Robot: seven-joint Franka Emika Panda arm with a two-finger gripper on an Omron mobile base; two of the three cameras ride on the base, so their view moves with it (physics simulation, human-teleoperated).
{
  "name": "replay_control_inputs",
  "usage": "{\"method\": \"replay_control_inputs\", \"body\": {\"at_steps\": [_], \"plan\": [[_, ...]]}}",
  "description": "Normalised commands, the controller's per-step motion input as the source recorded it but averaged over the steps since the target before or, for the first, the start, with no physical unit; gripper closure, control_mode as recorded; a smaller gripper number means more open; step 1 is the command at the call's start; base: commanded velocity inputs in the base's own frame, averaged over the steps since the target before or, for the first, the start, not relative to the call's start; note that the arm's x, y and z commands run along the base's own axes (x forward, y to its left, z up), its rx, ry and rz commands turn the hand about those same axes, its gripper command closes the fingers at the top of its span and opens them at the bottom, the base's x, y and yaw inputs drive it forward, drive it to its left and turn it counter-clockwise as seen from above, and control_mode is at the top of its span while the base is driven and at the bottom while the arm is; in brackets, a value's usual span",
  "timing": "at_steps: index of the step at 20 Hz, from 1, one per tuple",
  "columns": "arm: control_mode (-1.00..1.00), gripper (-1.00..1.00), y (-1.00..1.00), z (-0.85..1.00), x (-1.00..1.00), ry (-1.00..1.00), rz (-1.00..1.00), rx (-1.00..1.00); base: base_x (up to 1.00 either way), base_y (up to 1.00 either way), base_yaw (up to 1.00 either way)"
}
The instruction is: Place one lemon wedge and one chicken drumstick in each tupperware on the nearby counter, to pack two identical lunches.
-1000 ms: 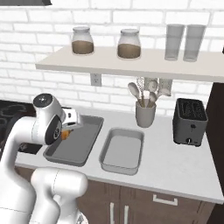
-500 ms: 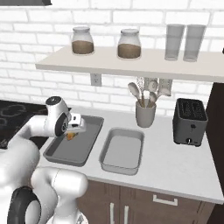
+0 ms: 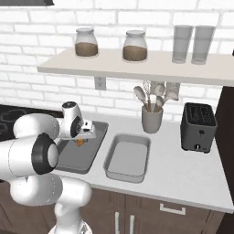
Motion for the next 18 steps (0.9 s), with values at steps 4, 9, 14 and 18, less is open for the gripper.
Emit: {"method": "replay_control_inputs", "body": {"at_steps": [4,9,14,18], "plan": [[-1.00,-1.00,0.00,0.00,0.00,0.00,0.00,0.00,0.00,0.00,0.00],[-1.00,-1.00,-0.03,0.03,-0.14,0.00,0.00,0.00,0.00,0.00,0.00],[-1.00,-1.00,-0.34,0.56,-0.96,-0.16,0.00,0.06,0.00,0.00,0.00],[-1.00,-1.00,-0.48,1.00,-1.00,-0.27,0.00,0.10,0.00,0.00,0.00]]}}
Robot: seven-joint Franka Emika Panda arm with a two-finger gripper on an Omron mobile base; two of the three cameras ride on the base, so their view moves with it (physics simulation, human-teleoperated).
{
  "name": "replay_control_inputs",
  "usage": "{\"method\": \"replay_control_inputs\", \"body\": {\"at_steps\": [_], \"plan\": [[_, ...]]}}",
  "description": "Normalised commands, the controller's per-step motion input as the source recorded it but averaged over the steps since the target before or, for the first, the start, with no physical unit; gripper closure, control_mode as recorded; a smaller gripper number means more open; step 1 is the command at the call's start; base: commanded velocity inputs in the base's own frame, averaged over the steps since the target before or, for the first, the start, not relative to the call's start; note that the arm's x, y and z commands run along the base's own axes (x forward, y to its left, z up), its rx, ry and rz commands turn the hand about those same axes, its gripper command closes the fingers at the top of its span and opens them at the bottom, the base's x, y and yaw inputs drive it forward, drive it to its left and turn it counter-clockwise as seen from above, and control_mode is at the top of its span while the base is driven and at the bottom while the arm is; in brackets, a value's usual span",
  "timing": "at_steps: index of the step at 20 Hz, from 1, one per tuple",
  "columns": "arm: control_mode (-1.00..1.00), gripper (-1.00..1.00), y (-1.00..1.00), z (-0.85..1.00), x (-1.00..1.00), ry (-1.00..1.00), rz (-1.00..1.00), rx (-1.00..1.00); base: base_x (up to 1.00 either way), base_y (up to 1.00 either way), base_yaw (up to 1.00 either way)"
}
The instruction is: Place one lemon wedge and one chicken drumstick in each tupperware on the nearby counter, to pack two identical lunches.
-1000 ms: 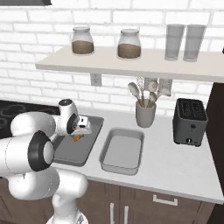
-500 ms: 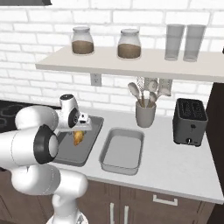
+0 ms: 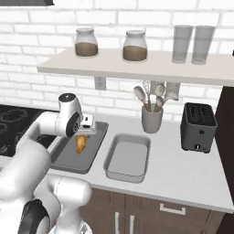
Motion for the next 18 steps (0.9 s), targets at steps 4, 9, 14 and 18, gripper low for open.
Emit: {"method": "replay_control_inputs", "body": {"at_steps": [4,9,14,18], "plan": [[-1.00,-1.00,-0.41,0.93,-1.00,-0.25,0.00,0.03,0.00,0.00,0.00],[-1.00,-1.00,-0.18,0.61,-1.00,-0.10,0.00,0.00,0.00,0.00,0.00],[1.00,-1.00,-0.13,0.43,-0.80,0.03,0.00,-0.01,-0.20,-0.06,0.00],[1.00,-1.00,0.00,0.00,0.00,0.00,0.00,0.00,-1.00,-0.41,0.00]]}}
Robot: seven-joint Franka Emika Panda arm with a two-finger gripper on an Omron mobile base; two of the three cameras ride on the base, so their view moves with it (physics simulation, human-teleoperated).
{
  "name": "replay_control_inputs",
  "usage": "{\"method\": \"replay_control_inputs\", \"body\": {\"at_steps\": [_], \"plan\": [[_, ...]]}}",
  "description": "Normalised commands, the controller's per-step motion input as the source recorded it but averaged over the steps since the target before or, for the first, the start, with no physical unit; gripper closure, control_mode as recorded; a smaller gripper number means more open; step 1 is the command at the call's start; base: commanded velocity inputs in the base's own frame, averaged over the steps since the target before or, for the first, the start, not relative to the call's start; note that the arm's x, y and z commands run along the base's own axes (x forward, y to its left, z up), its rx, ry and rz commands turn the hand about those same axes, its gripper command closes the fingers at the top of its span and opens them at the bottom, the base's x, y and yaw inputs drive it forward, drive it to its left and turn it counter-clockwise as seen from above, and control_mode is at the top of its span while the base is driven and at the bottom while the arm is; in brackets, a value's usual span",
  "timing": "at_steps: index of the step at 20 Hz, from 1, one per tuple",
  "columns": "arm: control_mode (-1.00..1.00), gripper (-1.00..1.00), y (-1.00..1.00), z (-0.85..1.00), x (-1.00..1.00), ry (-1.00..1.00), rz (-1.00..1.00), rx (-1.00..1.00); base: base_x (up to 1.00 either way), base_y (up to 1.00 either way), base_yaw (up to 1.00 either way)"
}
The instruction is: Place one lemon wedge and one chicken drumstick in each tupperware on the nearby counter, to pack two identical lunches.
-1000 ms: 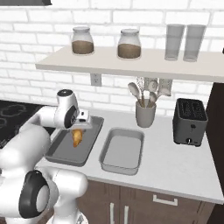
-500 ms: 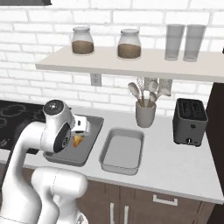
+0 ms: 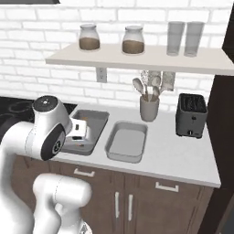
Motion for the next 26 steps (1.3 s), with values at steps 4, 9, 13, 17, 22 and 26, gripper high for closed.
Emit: {"method": "replay_control_inputs", "body": {"at_steps": [4,9,13,17,22,26], "plan": [[1.00,-1.00,0.00,0.00,0.00,0.00,0.00,0.00,-1.00,-0.58,0.00],[1.00,-1.00,0.00,0.00,0.00,0.00,0.00,0.00,-1.00,-0.92,0.00],[1.00,-1.00,0.00,0.00,0.00,0.00,0.00,0.00,-1.00,-1.00,-0.18],[1.00,-1.00,0.00,0.00,0.00,0.00,0.00,0.00,-0.98,-1.00,-0.28],[1.00,-1.00,0.00,0.00,0.00,0.00,0.00,0.00,-0.91,-1.00,-0.29],[1.00,-1.00,0.00,0.00,0.00,0.00,0.00,0.00,-0.32,-1.00,-0.38]]}}
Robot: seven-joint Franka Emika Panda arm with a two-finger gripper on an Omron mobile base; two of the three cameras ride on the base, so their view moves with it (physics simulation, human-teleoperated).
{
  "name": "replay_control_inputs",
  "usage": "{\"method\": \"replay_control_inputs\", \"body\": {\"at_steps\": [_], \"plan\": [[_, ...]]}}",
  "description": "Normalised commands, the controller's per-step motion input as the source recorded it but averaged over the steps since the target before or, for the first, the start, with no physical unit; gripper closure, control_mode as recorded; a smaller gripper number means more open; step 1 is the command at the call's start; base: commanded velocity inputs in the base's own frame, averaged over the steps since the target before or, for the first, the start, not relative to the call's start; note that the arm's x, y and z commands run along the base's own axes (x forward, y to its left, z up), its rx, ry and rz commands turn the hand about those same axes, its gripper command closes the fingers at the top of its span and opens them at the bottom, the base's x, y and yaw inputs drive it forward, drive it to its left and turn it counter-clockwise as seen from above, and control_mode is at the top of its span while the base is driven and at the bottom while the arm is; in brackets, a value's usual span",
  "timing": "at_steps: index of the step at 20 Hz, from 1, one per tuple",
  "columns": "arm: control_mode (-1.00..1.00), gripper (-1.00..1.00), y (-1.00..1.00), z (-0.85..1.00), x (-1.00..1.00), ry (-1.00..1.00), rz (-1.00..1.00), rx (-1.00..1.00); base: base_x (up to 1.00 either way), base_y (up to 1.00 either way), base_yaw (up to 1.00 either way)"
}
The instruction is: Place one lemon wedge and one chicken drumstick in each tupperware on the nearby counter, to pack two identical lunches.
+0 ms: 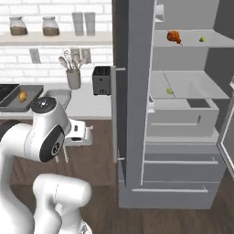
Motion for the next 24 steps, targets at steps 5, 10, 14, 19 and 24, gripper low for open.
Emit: {"method": "replay_control_inputs", "body": {"at_steps": [5,10,14,19,24], "plan": [[1.00,-1.00,0.00,0.00,0.00,0.00,0.00,0.00,-0.01,-1.00,-0.57],[1.00,-1.00,0.00,0.00,0.00,0.00,0.00,0.00,0.01,-1.00,-0.75],[1.00,-1.00,0.00,0.00,0.00,0.00,0.00,0.00,0.18,-1.00,-0.65],[1.00,-1.00,0.00,0.00,0.00,0.00,0.00,0.00,1.00,-0.91,0.00],[1.00,-1.00,0.00,0.00,0.00,0.00,0.00,0.00,0.46,-0.34,0.47]]}}
